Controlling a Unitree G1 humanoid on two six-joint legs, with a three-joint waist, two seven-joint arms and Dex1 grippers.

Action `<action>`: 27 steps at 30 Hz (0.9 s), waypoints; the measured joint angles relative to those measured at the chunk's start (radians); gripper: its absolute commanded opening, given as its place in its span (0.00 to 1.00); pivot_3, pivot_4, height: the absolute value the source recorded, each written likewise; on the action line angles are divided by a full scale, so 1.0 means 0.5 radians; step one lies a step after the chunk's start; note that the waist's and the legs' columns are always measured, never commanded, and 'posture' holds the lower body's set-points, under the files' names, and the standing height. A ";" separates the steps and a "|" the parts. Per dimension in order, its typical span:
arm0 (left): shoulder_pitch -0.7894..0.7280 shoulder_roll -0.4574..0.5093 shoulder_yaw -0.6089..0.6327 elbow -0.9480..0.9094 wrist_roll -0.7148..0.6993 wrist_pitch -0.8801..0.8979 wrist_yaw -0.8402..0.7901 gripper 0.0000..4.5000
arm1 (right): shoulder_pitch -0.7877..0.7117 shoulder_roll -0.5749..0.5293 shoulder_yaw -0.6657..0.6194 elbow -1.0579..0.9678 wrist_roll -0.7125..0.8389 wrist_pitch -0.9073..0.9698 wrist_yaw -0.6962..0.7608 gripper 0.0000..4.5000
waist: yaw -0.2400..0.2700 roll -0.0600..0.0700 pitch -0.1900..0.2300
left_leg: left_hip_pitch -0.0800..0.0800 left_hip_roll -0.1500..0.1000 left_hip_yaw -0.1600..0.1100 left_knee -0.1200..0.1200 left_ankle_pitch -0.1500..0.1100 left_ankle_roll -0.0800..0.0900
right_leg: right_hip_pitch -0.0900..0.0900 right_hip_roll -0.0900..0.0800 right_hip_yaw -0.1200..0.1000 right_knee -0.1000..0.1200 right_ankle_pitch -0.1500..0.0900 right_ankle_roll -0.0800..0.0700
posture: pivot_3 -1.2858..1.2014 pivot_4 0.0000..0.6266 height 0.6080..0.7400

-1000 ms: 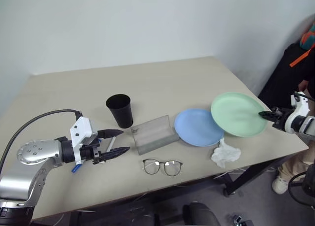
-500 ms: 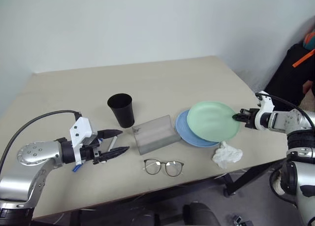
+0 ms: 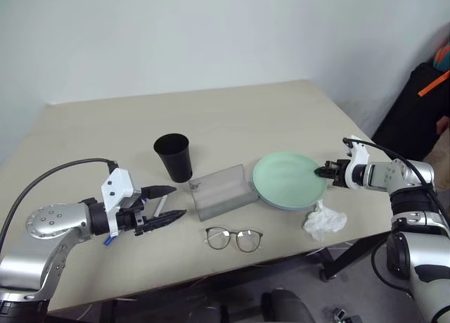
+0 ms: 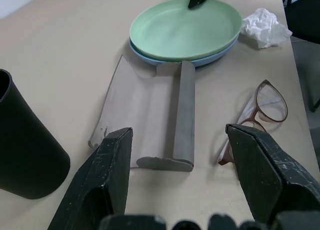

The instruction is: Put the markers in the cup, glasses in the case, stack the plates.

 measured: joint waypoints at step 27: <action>0.010 -0.024 0.001 -0.001 0.001 0.000 0.014 0.70 | 1.139 -0.917 0.529 -1.525 0.061 -0.539 1.210 0.82 | 0.014 -0.001 0.000 | 0.015 0.002 -0.004 0.004 -0.009 0.006 | 0.008 -0.002 0.002 0.001 -0.003 -0.003 | 0.52 0.00 1.00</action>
